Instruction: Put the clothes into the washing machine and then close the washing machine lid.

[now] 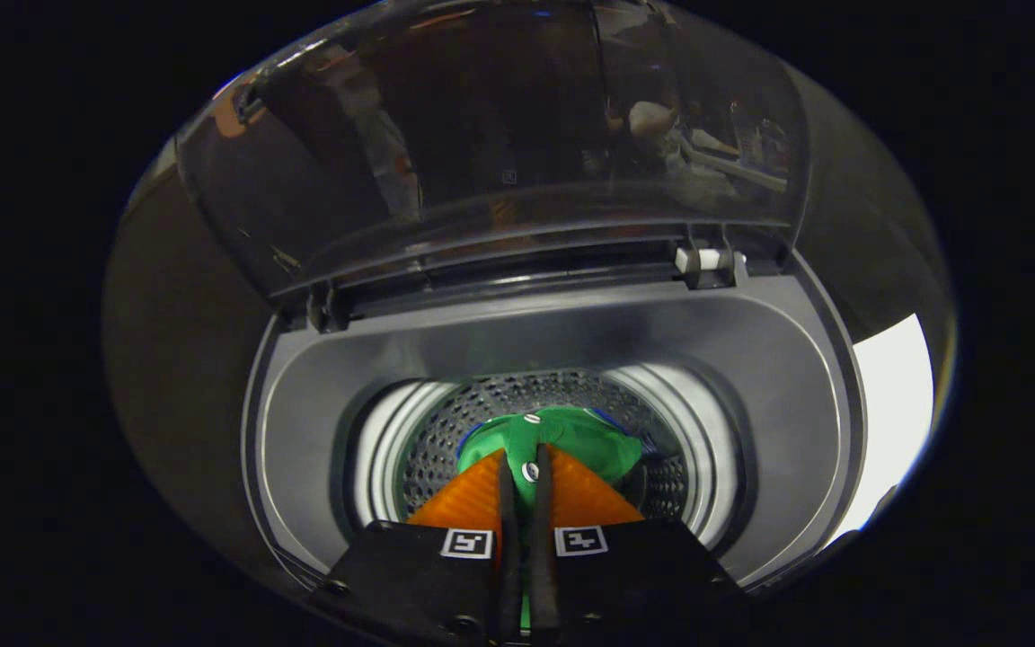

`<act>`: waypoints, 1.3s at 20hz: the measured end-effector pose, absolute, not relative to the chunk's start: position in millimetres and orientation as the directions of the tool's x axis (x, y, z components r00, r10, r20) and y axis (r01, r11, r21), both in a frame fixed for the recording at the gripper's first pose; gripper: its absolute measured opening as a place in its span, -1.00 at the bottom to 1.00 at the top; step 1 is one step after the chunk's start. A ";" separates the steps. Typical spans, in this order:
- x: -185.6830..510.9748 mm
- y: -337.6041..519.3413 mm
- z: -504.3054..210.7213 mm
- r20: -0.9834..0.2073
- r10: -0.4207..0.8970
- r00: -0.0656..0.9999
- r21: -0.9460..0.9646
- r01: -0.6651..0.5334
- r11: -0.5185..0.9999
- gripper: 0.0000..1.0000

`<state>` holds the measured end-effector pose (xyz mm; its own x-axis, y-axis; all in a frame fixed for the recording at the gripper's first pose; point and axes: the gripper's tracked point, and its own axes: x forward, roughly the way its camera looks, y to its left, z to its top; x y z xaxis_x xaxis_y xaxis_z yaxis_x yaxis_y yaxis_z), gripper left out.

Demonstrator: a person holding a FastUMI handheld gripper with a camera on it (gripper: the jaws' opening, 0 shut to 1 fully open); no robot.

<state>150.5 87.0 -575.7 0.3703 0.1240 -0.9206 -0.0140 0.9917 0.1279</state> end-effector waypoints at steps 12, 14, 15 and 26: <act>143.6 88.0 -582.7 -0.937 0.081 0.339 0.079 -0.021 0.997 0.99; 142.2 89.9 -578.3 -0.929 0.084 0.360 0.077 -0.034 0.996 0.99; 143.3 91.6 -571.4 -0.918 0.090 0.386 0.082 -0.039 0.996 0.99; 191.5 107.7 -351.6 -0.593 0.116 0.797 0.058 -0.101 0.993 0.98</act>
